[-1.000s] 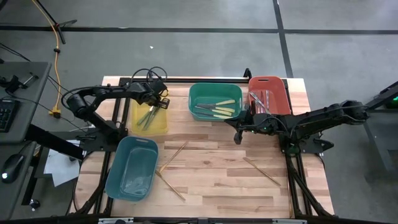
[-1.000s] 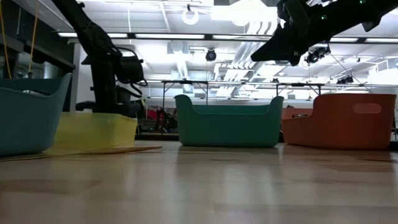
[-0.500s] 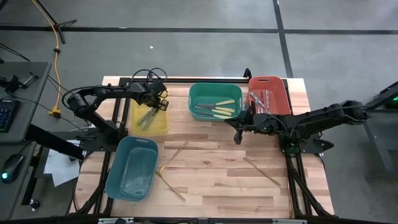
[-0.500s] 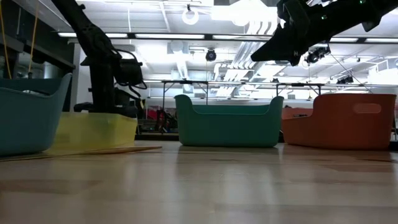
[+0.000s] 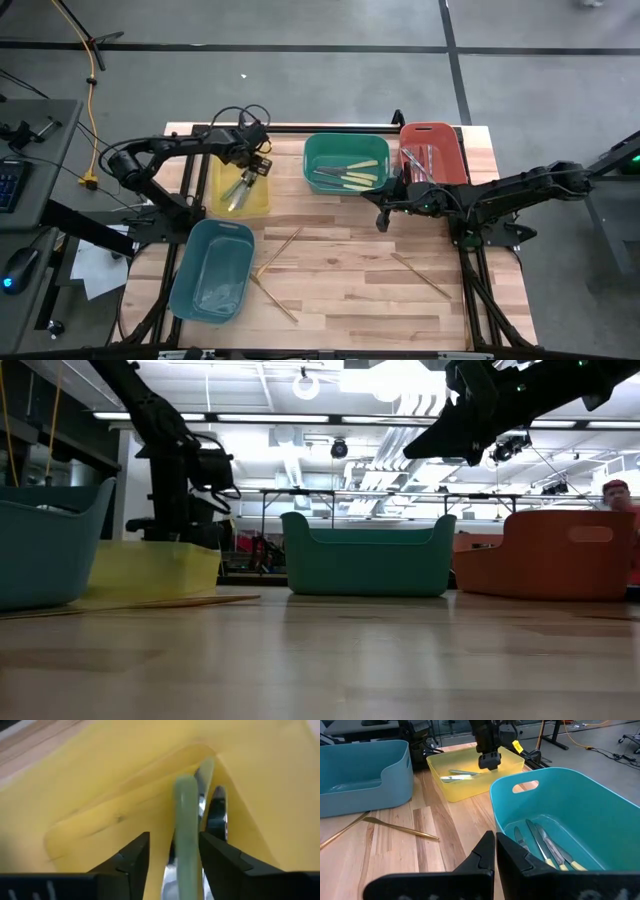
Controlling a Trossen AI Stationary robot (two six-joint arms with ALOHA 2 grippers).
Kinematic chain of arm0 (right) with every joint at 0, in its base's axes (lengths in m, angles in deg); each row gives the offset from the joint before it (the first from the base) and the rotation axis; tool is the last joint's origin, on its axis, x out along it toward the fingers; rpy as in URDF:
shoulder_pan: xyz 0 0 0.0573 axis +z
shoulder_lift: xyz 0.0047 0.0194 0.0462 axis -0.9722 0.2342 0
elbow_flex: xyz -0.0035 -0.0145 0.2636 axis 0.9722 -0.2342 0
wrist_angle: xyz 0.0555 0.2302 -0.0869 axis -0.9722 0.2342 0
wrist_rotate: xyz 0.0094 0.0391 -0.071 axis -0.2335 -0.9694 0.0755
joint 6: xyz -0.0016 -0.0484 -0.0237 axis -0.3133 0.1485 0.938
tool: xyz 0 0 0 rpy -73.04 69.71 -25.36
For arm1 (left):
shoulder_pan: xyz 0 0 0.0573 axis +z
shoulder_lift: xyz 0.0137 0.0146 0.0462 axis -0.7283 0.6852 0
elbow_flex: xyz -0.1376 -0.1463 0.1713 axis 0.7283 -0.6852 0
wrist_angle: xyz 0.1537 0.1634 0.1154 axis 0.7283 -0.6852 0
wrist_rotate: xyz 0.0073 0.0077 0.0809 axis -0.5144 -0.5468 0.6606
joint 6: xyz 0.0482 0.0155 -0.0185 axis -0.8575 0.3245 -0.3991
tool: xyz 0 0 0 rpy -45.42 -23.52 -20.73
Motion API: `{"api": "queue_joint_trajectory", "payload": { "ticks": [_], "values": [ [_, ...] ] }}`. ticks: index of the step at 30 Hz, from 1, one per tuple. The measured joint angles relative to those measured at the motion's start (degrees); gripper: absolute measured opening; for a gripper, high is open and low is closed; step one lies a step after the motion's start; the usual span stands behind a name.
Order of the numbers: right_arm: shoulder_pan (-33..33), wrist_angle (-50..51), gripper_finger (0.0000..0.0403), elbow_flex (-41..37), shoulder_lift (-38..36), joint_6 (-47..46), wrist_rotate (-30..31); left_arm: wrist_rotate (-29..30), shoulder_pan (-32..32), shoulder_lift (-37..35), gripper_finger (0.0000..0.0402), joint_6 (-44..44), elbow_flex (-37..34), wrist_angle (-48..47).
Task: Sort silverware by color (type)
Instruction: Put the green knife into the yellow bin, then put the gold knife into the blue bin
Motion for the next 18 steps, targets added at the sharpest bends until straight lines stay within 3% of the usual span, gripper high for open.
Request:
{"api": "queue_joint_trajectory", "payload": {
  "ticks": [9, 18],
  "values": [
    [0.0, 0.01, 0.0, 0.0, 0.0, 0.01, 0.0, 0.2, 0.25, -1.99, 0.0177, -2.03, 6.49, -7.13],
    [-0.02, 0.01, 0.0, 0.0, 0.0, 0.03, 0.0, 0.26, -0.5, -18.14, 0.0177, -3.44, 6.91, -2.49]
  ]
}}
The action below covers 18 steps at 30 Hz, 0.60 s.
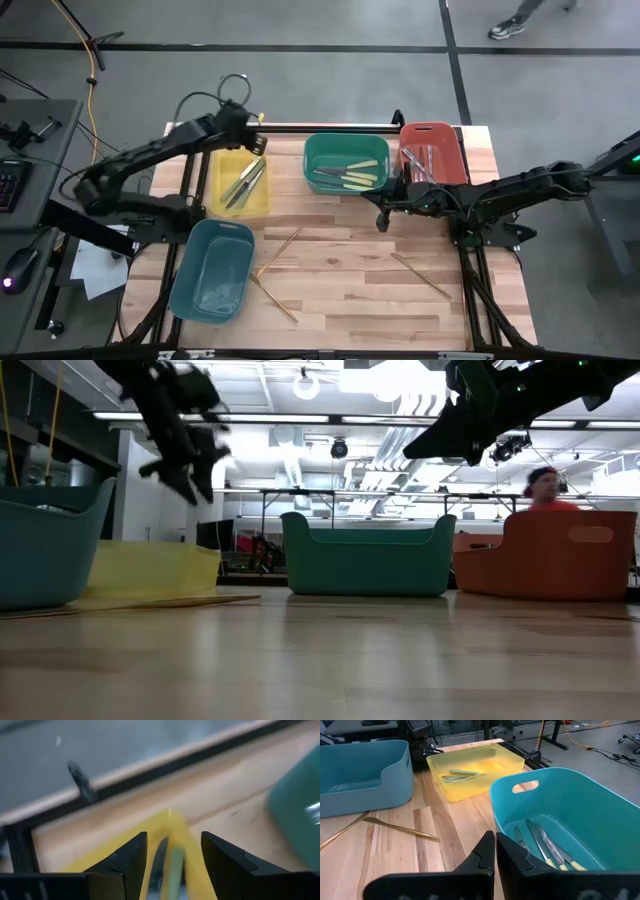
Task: Sort silverware by color (type)
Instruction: Put the gold knife into the blue bin
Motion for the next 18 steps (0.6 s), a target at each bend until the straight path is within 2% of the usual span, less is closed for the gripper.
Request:
{"api": "queue_joint_trajectory", "payload": {
  "ticks": [6, 13, 15, 18],
  "values": [
    [0.0, 0.0, 0.0, 0.0, 0.0, 0.0, 0.0, -0.86, -6.14, -13.46, 0.0177, -2.54, -3.98, 8.71],
    [0.0, -1.07, 0.0, 0.0, 0.0, 0.01, 0.04, -6.45, -18.57, -27.05, 0.0177, -3.44, -17.31, 26.87],
    [0.0, -1.23, 0.0, 0.0, 0.0, 0.0, 0.04, -7.21, -22.69, -29.81, 0.0177, -1.98, -21.86, 33.28],
    [0.0, -1.4, 0.0, 0.0, 0.0, 0.22, 0.04, -7.66, -29.35, -32.12, 0.0177, -1.94, -29.07, 48.36]
  ]
}}
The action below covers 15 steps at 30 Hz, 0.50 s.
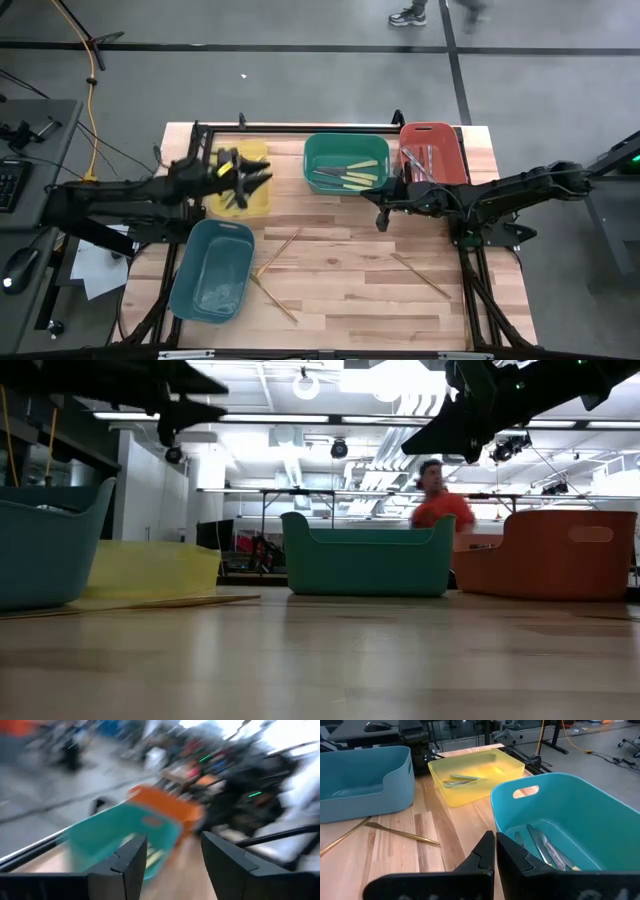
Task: Sort silverware by color (type)
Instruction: Put the gold knife into the blue bin
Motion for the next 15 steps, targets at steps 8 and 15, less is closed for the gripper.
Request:
{"api": "queue_joint_trajectory", "payload": {
  "ticks": [8, 15],
  "values": [
    [0.0, -3.65, 0.0, 0.0, 0.0, 1.31, 0.0, 0.05, -12.14, 0.66, 0.0177, -6.81, -12.01, 24.91],
    [0.0, -7.74, 0.0, 0.0, 0.0, 5.12, 0.0, 0.12, -16.94, 2.3, 0.0177, -11.71, -13.03, 24.75]
  ]
}}
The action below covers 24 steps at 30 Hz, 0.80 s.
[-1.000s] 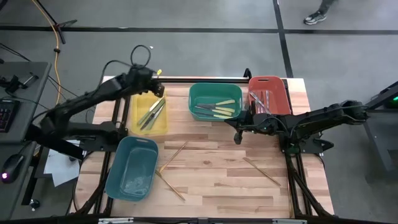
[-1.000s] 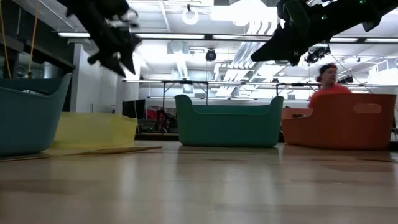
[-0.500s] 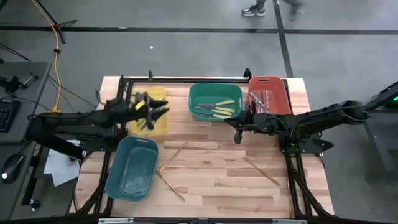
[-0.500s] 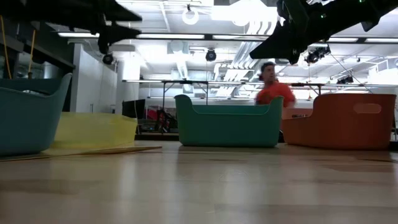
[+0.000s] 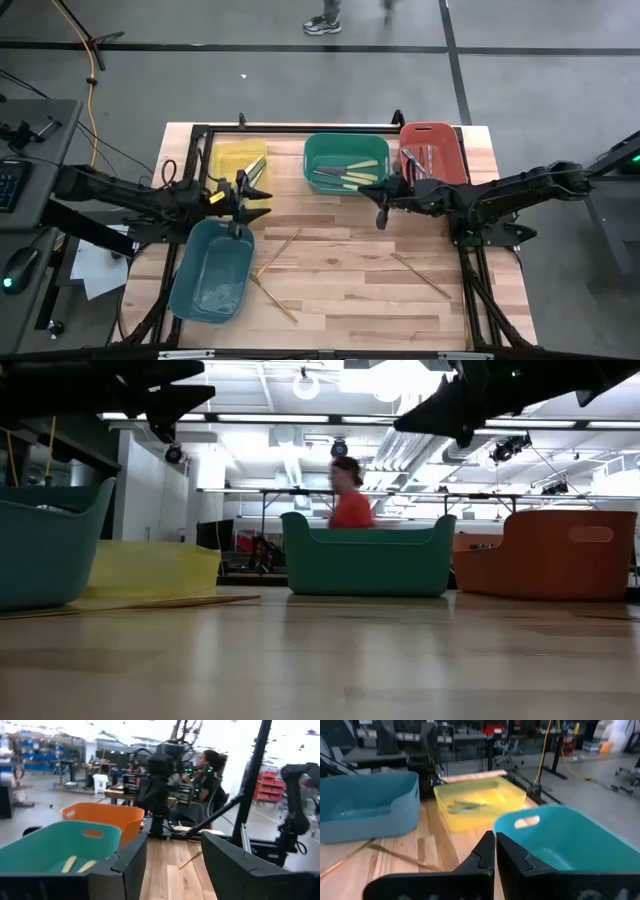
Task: Sort silverware by color (type)
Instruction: Put the gold knife into the blue bin
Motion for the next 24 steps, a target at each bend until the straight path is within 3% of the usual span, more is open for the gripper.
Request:
{"api": "queue_joint_trajectory", "payload": {
  "ticks": [8, 24],
  "values": [
    [0.0, -5.74, 0.0, 0.0, 0.02, 2.8, -0.02, 3.22, -1.15, 1.03, 0.0177, -0.95, 0.04, 1.36],
    [0.0, -3.18, 0.0, 0.0, 0.02, -1.07, -0.05, 3.2, -1.11, 1.01, 0.0177, -3.35, 0.04, 2.6]
  ]
}}
